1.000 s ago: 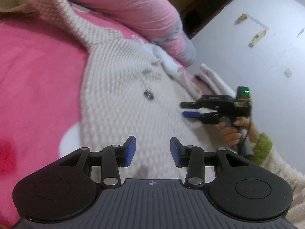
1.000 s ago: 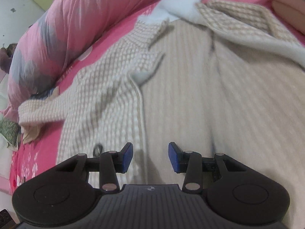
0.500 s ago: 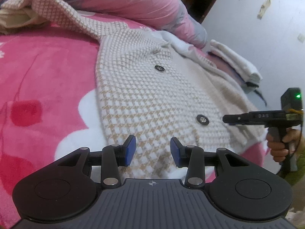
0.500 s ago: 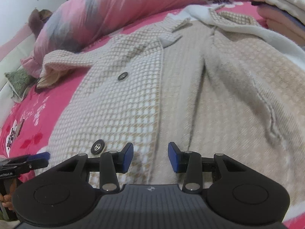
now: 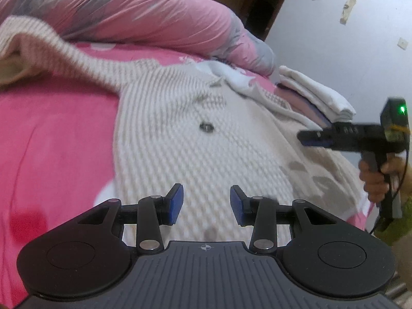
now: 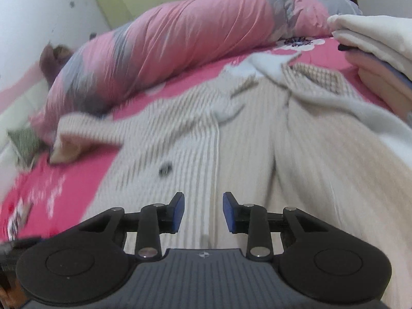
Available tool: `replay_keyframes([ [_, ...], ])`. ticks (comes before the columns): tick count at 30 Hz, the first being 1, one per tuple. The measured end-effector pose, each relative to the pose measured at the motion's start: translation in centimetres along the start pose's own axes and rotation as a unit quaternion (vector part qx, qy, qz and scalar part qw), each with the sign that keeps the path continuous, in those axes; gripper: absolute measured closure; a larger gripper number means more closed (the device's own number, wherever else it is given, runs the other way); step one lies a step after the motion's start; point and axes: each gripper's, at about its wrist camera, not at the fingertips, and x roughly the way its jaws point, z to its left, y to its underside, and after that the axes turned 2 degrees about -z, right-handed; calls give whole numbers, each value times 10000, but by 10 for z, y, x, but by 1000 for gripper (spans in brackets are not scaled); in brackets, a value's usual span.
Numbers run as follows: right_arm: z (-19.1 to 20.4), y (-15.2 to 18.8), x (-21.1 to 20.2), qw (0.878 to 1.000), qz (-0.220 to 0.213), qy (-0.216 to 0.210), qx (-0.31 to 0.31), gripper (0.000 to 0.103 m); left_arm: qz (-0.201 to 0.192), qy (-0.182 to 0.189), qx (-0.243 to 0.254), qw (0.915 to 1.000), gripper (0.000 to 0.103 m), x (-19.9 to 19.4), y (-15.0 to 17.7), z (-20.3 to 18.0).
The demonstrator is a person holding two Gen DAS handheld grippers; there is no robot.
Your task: Fold clothes
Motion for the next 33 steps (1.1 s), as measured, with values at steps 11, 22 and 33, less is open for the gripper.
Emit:
replay_keyframes([
  [11,-2,-51,135,9996,98,249,51,54,-56,-238,-14,9997,63,87,-57,56],
  [22,-15,-47,149,9977,72,444,509,101,-203,163,-386,9989,63,111,-39,88],
  [33,-25,-72,139,9913,-1,1170,600,66,-272,463,-640,9965,61,114,-36,98],
])
